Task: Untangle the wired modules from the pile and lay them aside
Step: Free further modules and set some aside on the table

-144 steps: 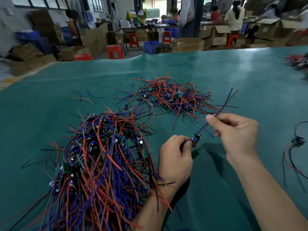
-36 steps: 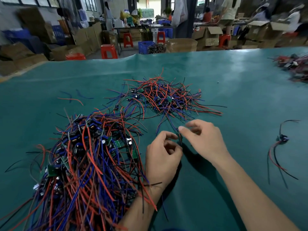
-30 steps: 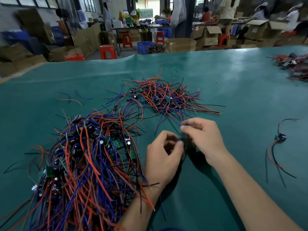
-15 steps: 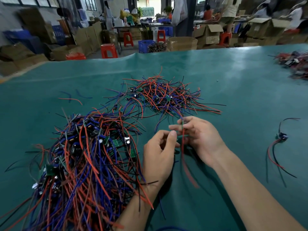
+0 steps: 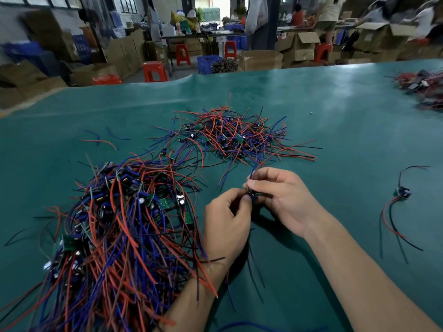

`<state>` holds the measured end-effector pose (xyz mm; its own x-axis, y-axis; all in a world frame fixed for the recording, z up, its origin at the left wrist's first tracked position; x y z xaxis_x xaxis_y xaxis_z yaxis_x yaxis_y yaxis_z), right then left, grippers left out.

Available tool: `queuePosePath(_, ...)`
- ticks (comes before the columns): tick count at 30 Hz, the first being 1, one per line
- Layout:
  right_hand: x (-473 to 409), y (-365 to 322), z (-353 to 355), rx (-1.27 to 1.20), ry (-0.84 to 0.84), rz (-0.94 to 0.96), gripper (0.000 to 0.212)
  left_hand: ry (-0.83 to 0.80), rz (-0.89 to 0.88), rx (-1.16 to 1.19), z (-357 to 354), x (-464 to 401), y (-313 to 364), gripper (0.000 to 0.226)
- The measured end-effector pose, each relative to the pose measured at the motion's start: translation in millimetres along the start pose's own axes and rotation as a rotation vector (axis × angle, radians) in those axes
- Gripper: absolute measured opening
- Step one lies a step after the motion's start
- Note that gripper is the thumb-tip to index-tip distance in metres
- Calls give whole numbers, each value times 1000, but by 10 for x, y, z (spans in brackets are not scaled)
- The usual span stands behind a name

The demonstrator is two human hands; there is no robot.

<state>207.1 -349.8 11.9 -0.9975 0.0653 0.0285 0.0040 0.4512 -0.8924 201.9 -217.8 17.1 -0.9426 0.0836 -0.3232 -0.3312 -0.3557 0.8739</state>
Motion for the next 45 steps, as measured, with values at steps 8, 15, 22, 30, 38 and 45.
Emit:
queuePosePath(8,-12,-146,230,209,190,159,12,5,14,-53,5,-6,-58,15)
queuePosePath(15,127,-578,741,226,561,454,23,-31,-47,-113,-39,24,16,17)
queuePosePath(22,528,-731,1441,209,1113,556,7,100,-23,-84,96,-2,-47,17)
queuePosePath(30,14,-82,-48,579,61,231,23,140,16,-71,164,-3,-62,17)
queuePosePath(38,302,-899,362,496,436,645,17,-25,30,-8,-37,17,-27,18)
queuePosePath(45,552,-1831,-638,326,201,848,17,-11,75,8,-7,12,-59,21)
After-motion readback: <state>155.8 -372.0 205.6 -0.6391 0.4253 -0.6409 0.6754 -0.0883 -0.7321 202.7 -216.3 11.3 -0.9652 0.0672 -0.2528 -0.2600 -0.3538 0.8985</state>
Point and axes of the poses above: each hand's wrist, its own x-axis away from the middle knuckle, its own z-axis out of the back of the hand, y = z × x, the point moved 10 cm from there along -x, towards the middle knuckle, and after that the axes turned 9 degrees about -x, right-handed, at the moved point
